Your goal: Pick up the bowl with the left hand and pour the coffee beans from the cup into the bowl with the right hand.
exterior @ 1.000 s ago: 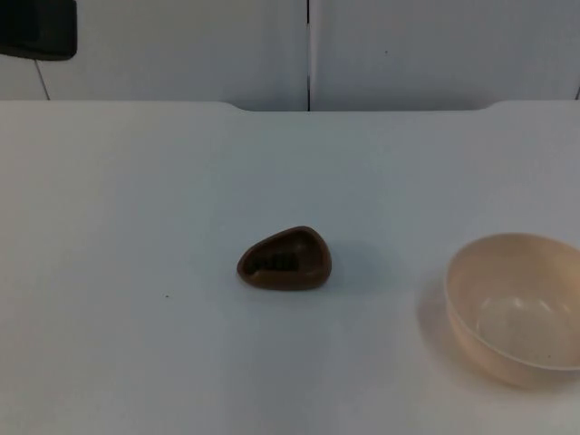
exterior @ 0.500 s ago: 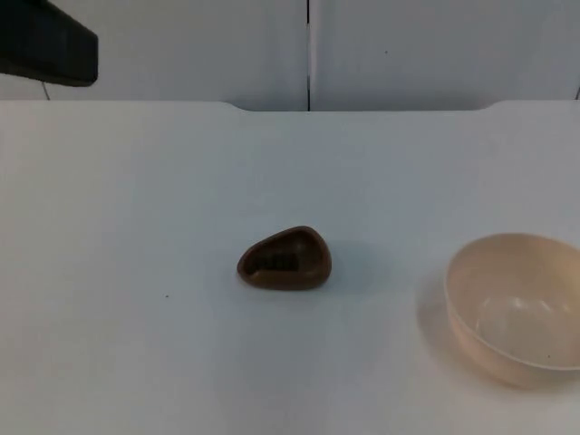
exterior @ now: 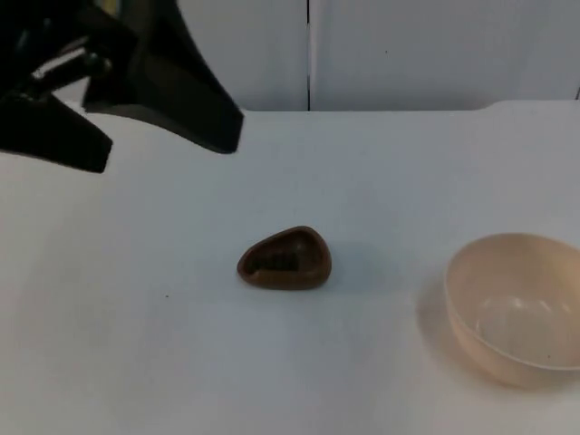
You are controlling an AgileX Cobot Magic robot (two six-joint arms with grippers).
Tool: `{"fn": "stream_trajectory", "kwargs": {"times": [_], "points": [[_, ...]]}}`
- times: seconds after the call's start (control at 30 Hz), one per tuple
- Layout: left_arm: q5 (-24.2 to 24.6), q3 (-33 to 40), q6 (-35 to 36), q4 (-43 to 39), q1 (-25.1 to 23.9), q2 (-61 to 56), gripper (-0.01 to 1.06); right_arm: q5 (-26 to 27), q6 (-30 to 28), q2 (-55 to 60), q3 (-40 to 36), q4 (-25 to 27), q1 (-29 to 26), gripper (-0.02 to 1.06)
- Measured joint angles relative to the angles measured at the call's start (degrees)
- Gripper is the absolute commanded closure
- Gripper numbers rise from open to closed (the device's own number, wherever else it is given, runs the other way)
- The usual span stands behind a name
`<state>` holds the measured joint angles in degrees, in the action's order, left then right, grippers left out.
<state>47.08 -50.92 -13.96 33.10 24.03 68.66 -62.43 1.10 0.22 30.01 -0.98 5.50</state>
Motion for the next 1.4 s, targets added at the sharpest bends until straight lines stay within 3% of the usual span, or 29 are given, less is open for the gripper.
{"fn": "stream_trajectory", "kwargs": {"times": [0.33,0.67,0.77,1.07,1.4], "points": [[-8.8,-2.8,6.3,-1.3,14.3,10.5,0.06,0.0,-0.2,0.0,0.0,0.0,0.0,-0.01],[-14.7,-7.1,10.6,-1.5,23.0,22.9,0.06,0.0,-0.2,0.0,0.0,0.0,0.0,-0.01],[-15.5,-8.8,11.4,-1.5,24.1,25.2,0.06,0.0,-0.2,0.0,0.0,0.0,0.0,-0.01],[-20.0,-14.4,22.9,-3.0,25.2,34.4,0.06,0.0,-0.3,0.0,0.0,0.0,0.0,-0.01],[-20.2,-17.0,46.1,-21.6,25.2,42.0,0.06,0.0,-0.5,0.0,0.0,0.0,0.0,-0.01]]}}
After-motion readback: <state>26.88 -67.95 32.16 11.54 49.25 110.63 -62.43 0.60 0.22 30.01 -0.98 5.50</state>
